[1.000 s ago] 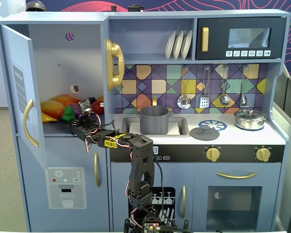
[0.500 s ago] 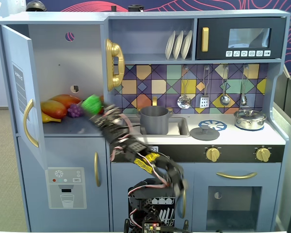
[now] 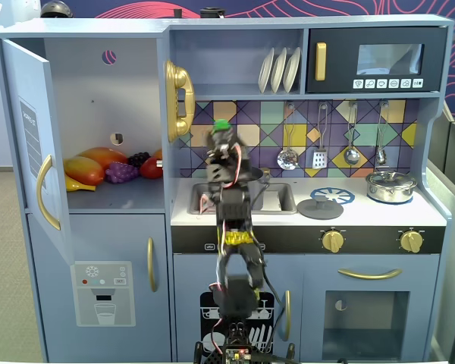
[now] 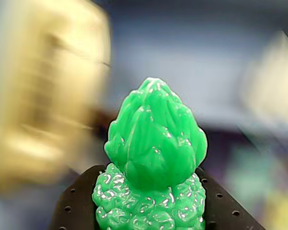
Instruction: Pick up the green pineapple from the left cabinet and place it in the gray recipient
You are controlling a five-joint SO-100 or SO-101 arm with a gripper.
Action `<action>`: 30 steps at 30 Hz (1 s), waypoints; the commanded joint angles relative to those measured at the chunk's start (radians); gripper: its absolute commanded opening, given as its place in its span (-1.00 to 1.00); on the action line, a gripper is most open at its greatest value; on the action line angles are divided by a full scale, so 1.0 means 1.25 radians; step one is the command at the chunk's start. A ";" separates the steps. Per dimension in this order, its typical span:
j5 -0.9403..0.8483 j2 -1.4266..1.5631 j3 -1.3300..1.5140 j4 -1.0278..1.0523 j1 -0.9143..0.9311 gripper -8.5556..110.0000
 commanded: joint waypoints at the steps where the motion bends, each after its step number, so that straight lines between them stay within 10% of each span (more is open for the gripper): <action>1: 0.016 -0.147 -0.114 0.048 0.080 -0.86; 11: -0.004 -0.395 -0.172 -0.052 0.080 -0.79; 20: 0.106 -0.409 -0.227 -0.053 0.091 -0.29; 30: 0.099 -0.234 -0.232 0.152 0.091 -0.33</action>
